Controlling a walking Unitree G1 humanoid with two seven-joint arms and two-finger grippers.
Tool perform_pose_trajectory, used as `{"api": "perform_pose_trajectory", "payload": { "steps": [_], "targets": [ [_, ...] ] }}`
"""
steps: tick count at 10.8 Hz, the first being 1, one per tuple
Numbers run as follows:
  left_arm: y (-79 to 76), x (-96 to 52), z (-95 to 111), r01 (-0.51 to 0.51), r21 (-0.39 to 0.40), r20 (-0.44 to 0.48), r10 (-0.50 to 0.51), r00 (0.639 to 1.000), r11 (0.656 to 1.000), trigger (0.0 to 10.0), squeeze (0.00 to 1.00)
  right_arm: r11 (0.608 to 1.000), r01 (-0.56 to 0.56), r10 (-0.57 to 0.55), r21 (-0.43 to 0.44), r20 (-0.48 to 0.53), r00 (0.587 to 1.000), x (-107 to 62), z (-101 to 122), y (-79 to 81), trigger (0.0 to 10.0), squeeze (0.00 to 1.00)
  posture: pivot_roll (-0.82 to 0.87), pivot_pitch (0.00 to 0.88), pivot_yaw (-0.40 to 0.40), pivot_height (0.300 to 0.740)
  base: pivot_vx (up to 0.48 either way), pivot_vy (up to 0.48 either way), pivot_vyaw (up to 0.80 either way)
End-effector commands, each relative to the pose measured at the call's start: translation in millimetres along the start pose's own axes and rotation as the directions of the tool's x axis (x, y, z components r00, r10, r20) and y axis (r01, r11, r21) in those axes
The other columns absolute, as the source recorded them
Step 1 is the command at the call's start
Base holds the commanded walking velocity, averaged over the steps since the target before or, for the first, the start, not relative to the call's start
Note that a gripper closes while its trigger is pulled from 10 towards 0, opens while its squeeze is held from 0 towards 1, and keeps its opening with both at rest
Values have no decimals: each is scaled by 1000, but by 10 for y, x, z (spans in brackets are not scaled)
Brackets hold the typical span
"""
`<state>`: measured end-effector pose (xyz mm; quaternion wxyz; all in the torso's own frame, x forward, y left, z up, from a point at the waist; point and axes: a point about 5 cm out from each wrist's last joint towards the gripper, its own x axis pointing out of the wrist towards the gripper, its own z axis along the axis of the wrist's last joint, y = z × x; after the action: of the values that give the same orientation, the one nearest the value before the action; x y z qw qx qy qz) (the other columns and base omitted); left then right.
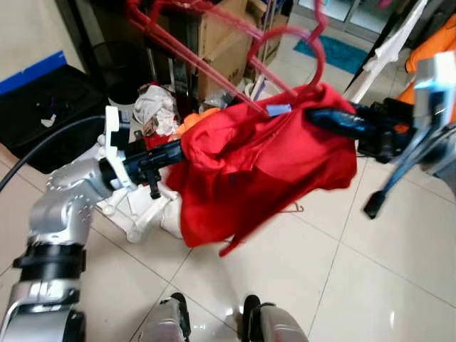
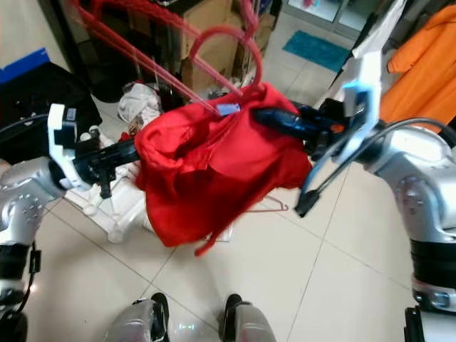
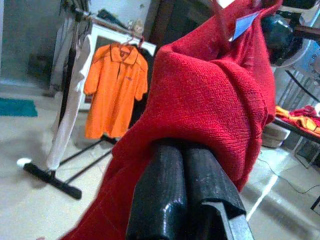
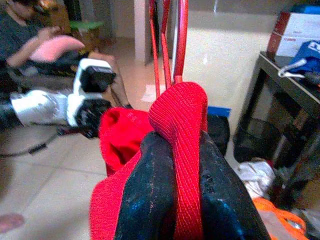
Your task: Hang hanger
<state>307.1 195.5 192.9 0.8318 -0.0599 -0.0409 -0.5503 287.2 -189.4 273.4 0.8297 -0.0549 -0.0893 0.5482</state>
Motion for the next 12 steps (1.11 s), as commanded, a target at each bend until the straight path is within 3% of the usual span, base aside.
{"api": "perform_pose_trajectory", "payload": {
  "steps": [1, 2, 3, 4, 5, 6, 8, 10, 12],
  "targets": [
    [-16, -69, 49, -27, 14, 12, 26, 1000, 1000, 0, 0, 1000, 7, -7, -14, -21, 1000, -18, -65, -16, 0, 0, -140, 199, -86, 740, 0, 0, 0],
    [-18, -167, 72, -84, 18, 4, 83, 997, 996, 0, 0, 999, -11, 6, -49, -102, 995, -47, -212, -8, 0, 0, -133, 199, -87, 740, 0, 0, 0],
    [-6, -206, 76, -104, 18, -2, 104, 995, 994, 0, 0, 999, -15, 9, -51, -121, 993, -69, -249, -14, 0, 0, -130, 199, -86, 740, 0, 0, 0],
    [167, -456, 50, -236, 14, -42, 237, 971, 972, 0, 0, 995, -16, 15, 94, 9, 1000, -207, -155, -96, 0, 0, -123, 194, -88, 740, 0, 0, 0],
    [257, -580, 26, -301, 10, -67, 301, 951, 954, 0, 0, 995, -14, 15, 96, -18, 1000, -293, -177, -145, 0, 0, -120, 191, -87, 740, 0, 0, 0],
    [422, -840, 35, -430, 23, -107, 430, 896, 902, 0, 0, 998, 22, -17, 59, -85, 996, -445, -188, -266, 0, 0, -123, 182, -88, 740, 0, 0, 0],
    [499, -945, 44, -482, 34, -124, 483, 867, 875, 0, 0, 992, 66, -65, 108, -8, 998, -554, -108, -379, 0, 0, -121, 173, -85, 740, 0, 0, 0],
    [519, -931, -3, -479, 37, -141, 479, 866, 877, 0, 0, 992, 48, -47, 114, -15, 999, -612, -128, -363, 0, 0, -121, 167, -83, 740, 0, 0, 0],
    [586, -964, 11, -513, 54, -148, 515, 844, 856, 0, 0, 999, -48, 50, 15, -218, 975, -706, -240, -267, 0, 0, -118, 165, -81, 740, 0, 0, 0]
  ]
}}
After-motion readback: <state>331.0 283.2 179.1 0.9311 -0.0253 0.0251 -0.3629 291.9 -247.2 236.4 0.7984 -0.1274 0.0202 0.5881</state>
